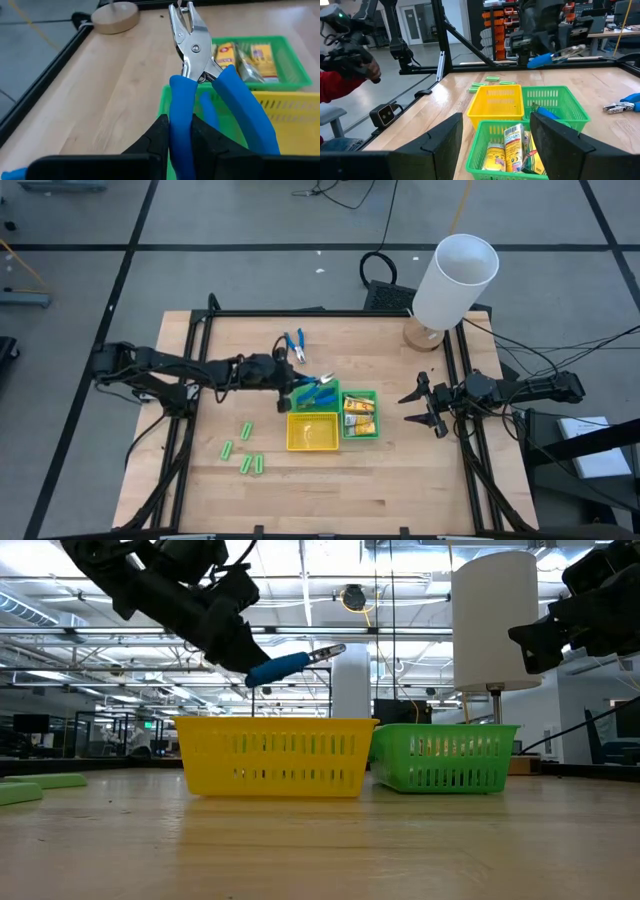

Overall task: Pick & Place School Supplies
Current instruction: Put the blue hole puncher into the right green bin

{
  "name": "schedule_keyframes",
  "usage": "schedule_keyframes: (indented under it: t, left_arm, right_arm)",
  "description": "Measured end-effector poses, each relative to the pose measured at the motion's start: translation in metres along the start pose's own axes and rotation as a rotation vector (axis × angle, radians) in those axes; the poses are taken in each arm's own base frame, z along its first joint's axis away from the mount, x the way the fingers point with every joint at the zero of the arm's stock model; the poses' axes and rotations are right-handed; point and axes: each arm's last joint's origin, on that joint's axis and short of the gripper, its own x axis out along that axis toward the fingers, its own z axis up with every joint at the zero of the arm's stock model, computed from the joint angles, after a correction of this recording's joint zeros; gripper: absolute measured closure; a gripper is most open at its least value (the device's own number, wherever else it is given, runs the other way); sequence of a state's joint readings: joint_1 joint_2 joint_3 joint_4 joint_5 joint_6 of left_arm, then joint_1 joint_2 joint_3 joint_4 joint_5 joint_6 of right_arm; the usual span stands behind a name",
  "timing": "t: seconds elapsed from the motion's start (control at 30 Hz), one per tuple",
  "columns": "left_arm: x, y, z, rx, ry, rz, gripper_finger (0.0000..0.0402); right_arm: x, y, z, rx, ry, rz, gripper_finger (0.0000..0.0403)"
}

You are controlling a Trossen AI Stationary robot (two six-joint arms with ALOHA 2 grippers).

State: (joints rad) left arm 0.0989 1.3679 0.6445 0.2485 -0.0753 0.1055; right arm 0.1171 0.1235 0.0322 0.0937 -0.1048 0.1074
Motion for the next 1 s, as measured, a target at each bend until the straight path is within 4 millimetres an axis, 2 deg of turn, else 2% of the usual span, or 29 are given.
schedule_keyframes:
  t: [0.3,0.57,0.77,1.0]
  left_arm:
    - [0.024,-0.007,-0.016,0.131,0.037,-0.043,0.0340]
    - [0.041,-0.011,-0.029,0.147,0.050,-0.102,0.0338]
    - [0.047,-0.011,-0.036,0.133,0.073,-0.101,0.0338]
    - [0.047,-0.010,-0.035,0.134,0.063,-0.097,0.0337]
  right_arm:
    - [0.000,0.000,0.000,0.000,0.000,0.001,0.0177]
    - [0.000,0.000,0.000,0.000,0.000,0.000,0.0177]
    - [0.000,0.000,0.000,0.000,0.000,0.000,0.0177]
    - [0.000,0.000,0.000,0.000,0.000,0.001,0.0177]
